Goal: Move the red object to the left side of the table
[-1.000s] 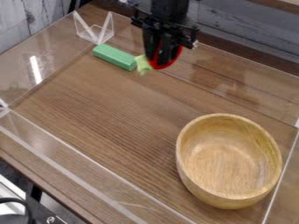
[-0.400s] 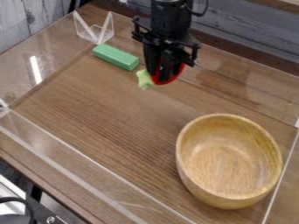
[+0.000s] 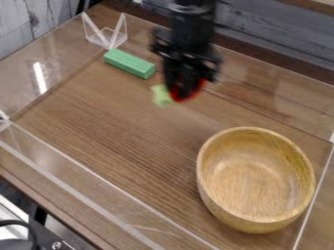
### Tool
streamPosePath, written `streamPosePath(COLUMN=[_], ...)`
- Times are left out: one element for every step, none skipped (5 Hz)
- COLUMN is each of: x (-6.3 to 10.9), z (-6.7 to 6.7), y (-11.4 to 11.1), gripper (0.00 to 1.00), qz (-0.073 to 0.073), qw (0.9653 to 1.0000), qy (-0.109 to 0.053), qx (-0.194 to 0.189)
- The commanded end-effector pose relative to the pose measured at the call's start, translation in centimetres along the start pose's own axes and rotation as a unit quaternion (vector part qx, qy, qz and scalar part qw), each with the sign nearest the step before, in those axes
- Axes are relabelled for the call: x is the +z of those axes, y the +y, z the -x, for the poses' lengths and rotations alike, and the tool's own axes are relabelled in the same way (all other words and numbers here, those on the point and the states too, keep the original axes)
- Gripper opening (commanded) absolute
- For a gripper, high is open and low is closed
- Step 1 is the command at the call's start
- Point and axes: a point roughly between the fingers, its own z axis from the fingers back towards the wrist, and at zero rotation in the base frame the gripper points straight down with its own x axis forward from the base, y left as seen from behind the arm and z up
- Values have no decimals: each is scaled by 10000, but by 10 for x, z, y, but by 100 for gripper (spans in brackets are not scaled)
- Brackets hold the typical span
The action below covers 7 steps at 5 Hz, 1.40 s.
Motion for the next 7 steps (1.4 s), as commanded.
streamPosePath(x=[18, 11, 1, -13, -30, -43, -49], z=[9, 23, 31, 44, 47, 45, 45], y=[46, 90, 128, 157, 179, 183, 181], gripper=[0, 0, 0, 0, 0, 0, 0], qz=[-147, -190, -241, -275, -307, -349, -359], qw=[9989, 9980, 9970, 9963, 9957, 9957, 9956], qy=[-323, -316, -301, -266, -210, -127, -81], qx=[294, 520, 673, 772, 850, 853, 865])
